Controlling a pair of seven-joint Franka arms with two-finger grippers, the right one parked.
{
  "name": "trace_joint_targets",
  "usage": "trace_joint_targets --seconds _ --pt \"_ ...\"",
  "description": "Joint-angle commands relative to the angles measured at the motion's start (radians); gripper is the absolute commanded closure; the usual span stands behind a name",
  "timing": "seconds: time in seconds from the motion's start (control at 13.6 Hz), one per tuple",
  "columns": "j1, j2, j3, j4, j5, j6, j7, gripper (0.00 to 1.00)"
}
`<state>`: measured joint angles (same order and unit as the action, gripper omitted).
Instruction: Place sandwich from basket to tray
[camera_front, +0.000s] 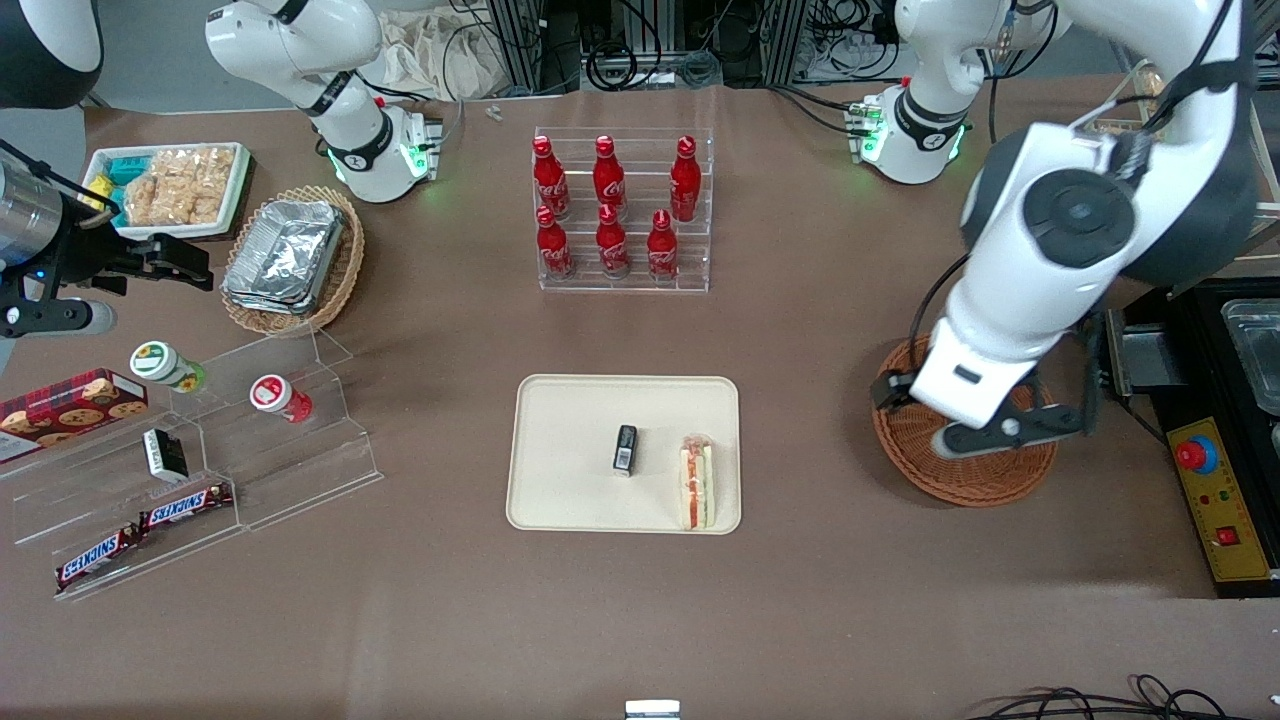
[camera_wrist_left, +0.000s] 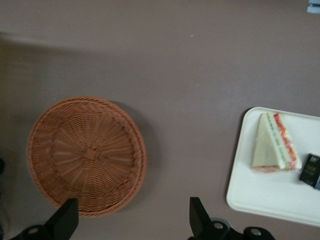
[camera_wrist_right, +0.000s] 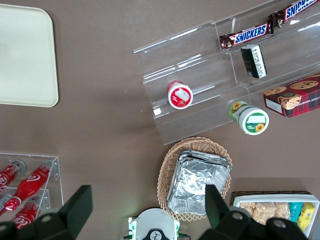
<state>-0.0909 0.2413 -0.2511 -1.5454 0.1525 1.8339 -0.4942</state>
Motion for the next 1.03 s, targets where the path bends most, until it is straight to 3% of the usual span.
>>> trace_joint_targets --seconds 0.0,0.44,0.95 --pt "0.005 -0.129 0.108 -0.125 -0.114 -0.010 0.193 0.00" --pt "0.007 -0.148 0.219 -0.125 -0.125 -0.110 0.503 0.00" --pt "0.005 -0.060 0.222 -0.004 -0.123 -0.154 0.513 0.00"
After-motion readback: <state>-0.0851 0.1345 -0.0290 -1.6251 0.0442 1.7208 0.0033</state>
